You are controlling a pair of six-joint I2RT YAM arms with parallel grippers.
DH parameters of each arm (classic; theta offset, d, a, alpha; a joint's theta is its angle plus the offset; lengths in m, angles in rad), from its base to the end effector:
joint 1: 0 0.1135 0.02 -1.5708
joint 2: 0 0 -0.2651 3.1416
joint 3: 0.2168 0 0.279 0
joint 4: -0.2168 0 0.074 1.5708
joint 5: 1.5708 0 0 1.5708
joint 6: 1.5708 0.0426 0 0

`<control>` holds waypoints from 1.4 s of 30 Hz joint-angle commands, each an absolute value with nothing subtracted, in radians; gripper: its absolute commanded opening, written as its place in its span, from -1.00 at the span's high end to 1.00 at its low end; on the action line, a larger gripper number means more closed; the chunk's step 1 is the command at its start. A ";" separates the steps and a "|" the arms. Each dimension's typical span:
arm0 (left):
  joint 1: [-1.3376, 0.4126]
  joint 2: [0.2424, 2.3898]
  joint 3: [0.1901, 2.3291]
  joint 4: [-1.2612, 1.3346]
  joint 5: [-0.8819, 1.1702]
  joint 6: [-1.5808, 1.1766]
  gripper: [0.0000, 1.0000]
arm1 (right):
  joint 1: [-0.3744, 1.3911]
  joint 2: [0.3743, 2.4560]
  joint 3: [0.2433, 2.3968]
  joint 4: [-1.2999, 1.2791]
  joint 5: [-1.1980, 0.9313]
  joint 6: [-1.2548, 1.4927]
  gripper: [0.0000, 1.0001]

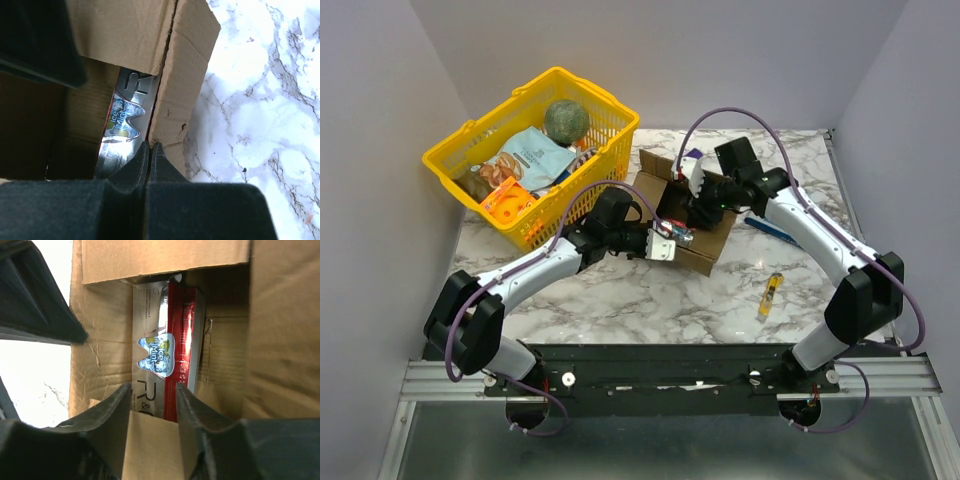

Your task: Unpack the express box

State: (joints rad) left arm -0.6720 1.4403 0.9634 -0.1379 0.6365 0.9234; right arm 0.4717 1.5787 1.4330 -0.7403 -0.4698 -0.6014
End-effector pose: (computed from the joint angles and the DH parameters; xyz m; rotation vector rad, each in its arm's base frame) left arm 0.2531 -0.2337 0.2422 1.7268 1.1917 -0.5417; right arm 0.3219 0.1859 0.3117 -1.3936 1.9453 0.5143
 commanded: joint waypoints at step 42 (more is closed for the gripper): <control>-0.465 1.157 0.951 -0.086 0.272 0.112 -0.26 | 0.650 1.817 1.480 -0.678 -0.299 -0.716 0.54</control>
State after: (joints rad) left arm -0.4656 1.1664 0.9665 -0.0982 0.2928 0.1207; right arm 0.6460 1.9118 1.4925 -0.7467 -0.3923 -0.7200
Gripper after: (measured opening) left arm 0.631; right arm 0.325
